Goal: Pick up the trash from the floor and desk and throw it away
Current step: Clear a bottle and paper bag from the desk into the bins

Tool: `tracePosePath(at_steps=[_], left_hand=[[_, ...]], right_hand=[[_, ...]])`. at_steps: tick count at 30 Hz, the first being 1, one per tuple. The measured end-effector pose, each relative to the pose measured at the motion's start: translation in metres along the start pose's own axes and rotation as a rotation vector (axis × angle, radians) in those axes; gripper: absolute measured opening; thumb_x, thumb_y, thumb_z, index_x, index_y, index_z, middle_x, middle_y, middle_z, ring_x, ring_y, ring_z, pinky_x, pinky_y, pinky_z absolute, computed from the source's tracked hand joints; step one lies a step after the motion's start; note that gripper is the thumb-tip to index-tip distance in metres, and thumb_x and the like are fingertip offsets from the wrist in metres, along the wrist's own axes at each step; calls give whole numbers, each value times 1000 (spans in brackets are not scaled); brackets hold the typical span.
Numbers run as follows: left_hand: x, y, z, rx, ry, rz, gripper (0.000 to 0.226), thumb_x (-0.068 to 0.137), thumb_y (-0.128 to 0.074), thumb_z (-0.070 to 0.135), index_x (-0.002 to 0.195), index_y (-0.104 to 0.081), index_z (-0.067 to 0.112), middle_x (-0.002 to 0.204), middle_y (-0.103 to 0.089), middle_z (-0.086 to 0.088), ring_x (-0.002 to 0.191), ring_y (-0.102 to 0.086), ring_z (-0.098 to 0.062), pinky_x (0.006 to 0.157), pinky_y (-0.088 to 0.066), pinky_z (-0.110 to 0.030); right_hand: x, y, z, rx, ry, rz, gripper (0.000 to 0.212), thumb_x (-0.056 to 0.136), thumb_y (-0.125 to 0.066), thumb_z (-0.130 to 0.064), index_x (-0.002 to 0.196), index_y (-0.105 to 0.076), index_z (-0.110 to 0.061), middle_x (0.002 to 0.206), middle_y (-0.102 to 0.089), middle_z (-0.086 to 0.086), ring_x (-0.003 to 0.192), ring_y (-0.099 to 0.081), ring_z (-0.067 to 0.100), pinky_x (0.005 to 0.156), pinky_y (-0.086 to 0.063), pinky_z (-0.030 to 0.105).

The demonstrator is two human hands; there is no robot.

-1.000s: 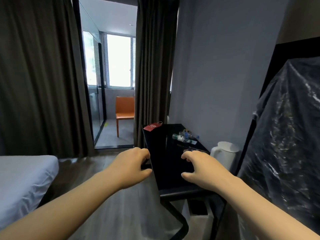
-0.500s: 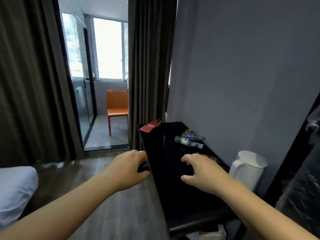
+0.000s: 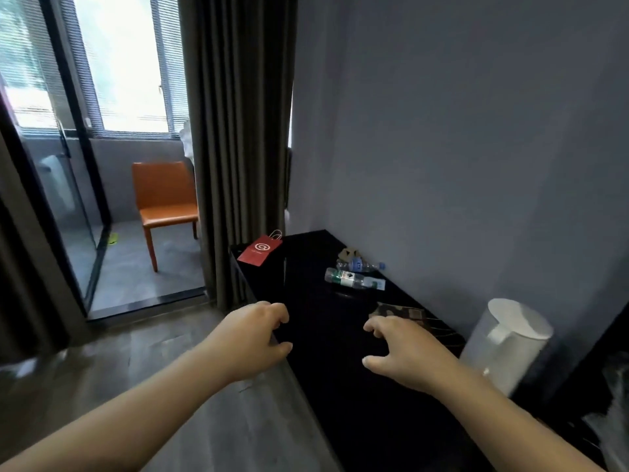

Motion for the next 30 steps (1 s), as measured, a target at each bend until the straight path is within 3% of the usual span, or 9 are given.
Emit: tracePosePath(at_steps=[7, 11, 20, 26, 30], left_hand=[[79, -16, -55, -28, -59, -53, 40, 85, -58, 46, 120, -52, 28, 112, -54, 12, 97, -54, -5, 83, -46, -19], [141, -23, -84, -8, -73, -59, 42, 85, -59, 45, 122, -52, 28, 115, -54, 11, 100, -55, -7, 85, -46, -20], [288, -42, -122, -11, -128, -105, 42, 83, -61, 45, 120, -54, 28, 111, -55, 12, 96, -57, -6, 82, -48, -19], [359, -76, -136, -32, -198, -266, 44, 84, -61, 46, 123, -52, 28, 113, -56, 11, 99, -57, -5, 86, -51, -23], [415, -88, -142, -26, -291, -363, 43, 85, -62, 44, 123, -52, 27, 114, -57, 9, 99, -57, -6, 86, -51, -24]], right_hand=[[78, -17, 14, -1, -96, -33, 60, 84, -63, -43, 138, -45, -26, 131, -52, -7, 115, -53, 8, 92, -47, 24], [141, -23, 32, 22, -120, -44, 59, 84, -63, -42, 137, -45, -26, 126, -53, -8, 109, -53, 9, 83, -44, 20], [265, -34, 84, 89, -235, -53, 58, 84, -62, -43, 138, -44, -28, 132, -50, -9, 110, -54, 7, 87, -48, 23], [308, -54, 114, 131, -345, -147, 58, 83, -62, -46, 137, -45, -29, 131, -51, -6, 116, -52, 12, 96, -46, 30], [331, -61, 130, 164, -446, -142, 56, 85, -64, -44, 135, -45, -28, 129, -51, -4, 115, -51, 12, 93, -44, 25]])
Point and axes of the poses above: each hand's wrist, its own x-axis towards the middle knuckle, its own y-axis out of the back of the hand, z = x × y, the point moved 4 cm from there along x, towards the middle knuckle
